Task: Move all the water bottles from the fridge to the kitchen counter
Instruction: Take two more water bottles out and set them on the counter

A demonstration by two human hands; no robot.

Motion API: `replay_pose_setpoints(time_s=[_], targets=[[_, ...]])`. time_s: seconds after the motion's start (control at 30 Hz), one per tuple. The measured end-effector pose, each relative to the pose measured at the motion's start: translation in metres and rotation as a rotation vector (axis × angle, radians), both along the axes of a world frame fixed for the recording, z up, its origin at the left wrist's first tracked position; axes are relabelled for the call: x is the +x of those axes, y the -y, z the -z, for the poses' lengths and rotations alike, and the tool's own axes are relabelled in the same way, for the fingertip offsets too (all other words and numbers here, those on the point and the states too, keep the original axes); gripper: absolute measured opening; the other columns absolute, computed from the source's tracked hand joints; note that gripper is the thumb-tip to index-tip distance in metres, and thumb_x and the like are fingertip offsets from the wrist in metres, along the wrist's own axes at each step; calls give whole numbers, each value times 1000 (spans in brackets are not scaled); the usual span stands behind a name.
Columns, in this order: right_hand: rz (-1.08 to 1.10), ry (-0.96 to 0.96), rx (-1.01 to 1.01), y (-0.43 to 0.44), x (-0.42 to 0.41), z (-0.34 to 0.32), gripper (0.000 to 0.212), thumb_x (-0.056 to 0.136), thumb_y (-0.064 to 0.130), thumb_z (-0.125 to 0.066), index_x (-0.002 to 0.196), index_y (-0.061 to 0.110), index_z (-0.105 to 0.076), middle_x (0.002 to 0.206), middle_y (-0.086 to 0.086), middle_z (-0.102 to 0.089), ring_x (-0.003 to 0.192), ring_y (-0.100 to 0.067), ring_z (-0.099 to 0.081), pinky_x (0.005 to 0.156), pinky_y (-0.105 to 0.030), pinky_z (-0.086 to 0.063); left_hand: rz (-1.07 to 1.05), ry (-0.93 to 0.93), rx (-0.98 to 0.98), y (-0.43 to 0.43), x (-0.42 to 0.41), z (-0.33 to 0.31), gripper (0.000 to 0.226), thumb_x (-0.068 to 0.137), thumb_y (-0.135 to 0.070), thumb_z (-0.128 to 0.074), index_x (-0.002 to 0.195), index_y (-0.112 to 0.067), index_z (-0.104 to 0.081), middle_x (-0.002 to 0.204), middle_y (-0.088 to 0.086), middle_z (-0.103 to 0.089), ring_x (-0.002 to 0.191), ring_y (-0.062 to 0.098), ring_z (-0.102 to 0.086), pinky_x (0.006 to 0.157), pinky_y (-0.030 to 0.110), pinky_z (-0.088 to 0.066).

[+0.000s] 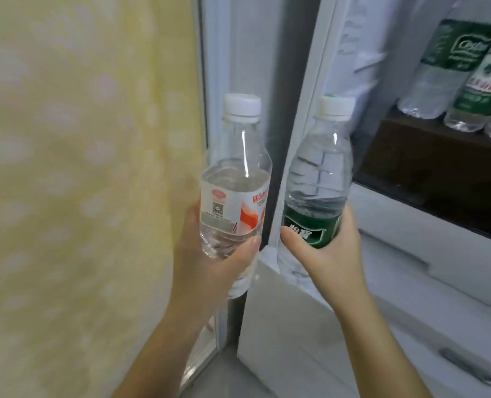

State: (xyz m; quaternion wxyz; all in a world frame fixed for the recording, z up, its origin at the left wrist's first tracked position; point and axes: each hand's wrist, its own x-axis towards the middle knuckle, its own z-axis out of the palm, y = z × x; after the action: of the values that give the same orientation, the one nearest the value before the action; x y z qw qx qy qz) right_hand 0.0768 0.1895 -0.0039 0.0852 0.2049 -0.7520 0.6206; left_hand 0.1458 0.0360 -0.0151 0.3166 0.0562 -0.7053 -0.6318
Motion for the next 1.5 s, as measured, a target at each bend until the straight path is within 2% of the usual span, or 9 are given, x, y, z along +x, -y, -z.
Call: replay_pose_setpoints(time_s=[0.17, 0.3, 0.57, 0.73, 0.9, 1.07, 1.23, 1.37, 1.5], targets=[[-196, 59, 28, 52, 54, 23, 56, 68, 19, -85, 110, 36, -52, 101, 21, -68, 93, 1, -67, 73, -12, -50, -216, 27, 31, 42, 91, 19, 65, 58, -41, -79, 116, -27, -54, 99, -15, -70, 87, 5, -70, 67, 13, -53], [-326, 95, 59, 100, 109, 35, 59, 68, 17, -86, 113, 34, -52, 100, 27, -66, 93, 4, -66, 73, -16, -53, -392, 50, 46, 73, 169, 30, 60, 55, -44, -75, 110, -32, -54, 95, -19, -70, 81, 2, -69, 64, 12, -51], [-603, 115, 15, 185, 242, 45, 59, 69, -2, -83, 105, 32, -50, 90, 31, -66, 84, 8, -65, 69, -5, -46, -674, 89, 54, 124, 334, 44, 57, 55, -48, -73, 107, -36, -53, 93, -24, -69, 82, -2, -68, 65, 11, -51], [-750, 132, 14, 234, 333, 49, 55, 62, 21, -82, 106, 35, -52, 96, 23, -69, 88, 0, -68, 72, -15, -52, -833, 54, 61, 146, 433, 41, 55, 55, -46, -74, 105, -35, -53, 92, -23, -70, 82, -1, -69, 64, 9, -50], [-923, 120, 47, 276, 393, 45, 57, 69, 6, -84, 108, 32, -51, 95, 25, -67, 87, 3, -67, 67, -11, -50, -999, 62, 86, 159, 503, 39, 59, 56, -50, -73, 110, -38, -54, 95, -25, -69, 85, -4, -68, 65, 7, -50], [-1105, 73, 102, 316, 437, 45, 61, 70, 13, -85, 110, 40, -47, 98, 33, -63, 92, 6, -65, 72, -14, -52, -1164, 58, 139, 166, 546, 42, 55, 57, -47, -74, 107, -32, -58, 92, -23, -71, 83, -3, -69, 64, 9, -51], [-1354, 64, 82, 365, 481, 46, 63, 72, 8, -85, 115, 36, -48, 103, 26, -66, 97, 0, -66, 75, -15, -53, -1378, 66, 245, 179, 582, 48, 46, 64, -17, -86, 98, -33, -59, 84, -25, -71, 77, -4, -69, 60, 10, -51], [-1557, 77, 104, 402, 520, 49, 64, 71, 9, -86, 120, 30, -50, 106, 18, -67, 99, -6, -68, 77, -22, -56, -1525, -14, 250, 186, 612, 44, 45, 63, -12, -79, 101, -26, -60, 86, -15, -74, 78, 2, -71, 64, 12, -52], [-1735, 56, 133, 429, 565, 55, 65, 69, 13, -87, 117, 34, -49, 104, 26, -66, 97, 4, -65, 76, -13, -51, -1724, -75, 233, 183, 642, 47, 52, 61, -14, -78, 109, -23, -60, 92, -12, -74, 84, 5, -71, 70, 14, -52]])
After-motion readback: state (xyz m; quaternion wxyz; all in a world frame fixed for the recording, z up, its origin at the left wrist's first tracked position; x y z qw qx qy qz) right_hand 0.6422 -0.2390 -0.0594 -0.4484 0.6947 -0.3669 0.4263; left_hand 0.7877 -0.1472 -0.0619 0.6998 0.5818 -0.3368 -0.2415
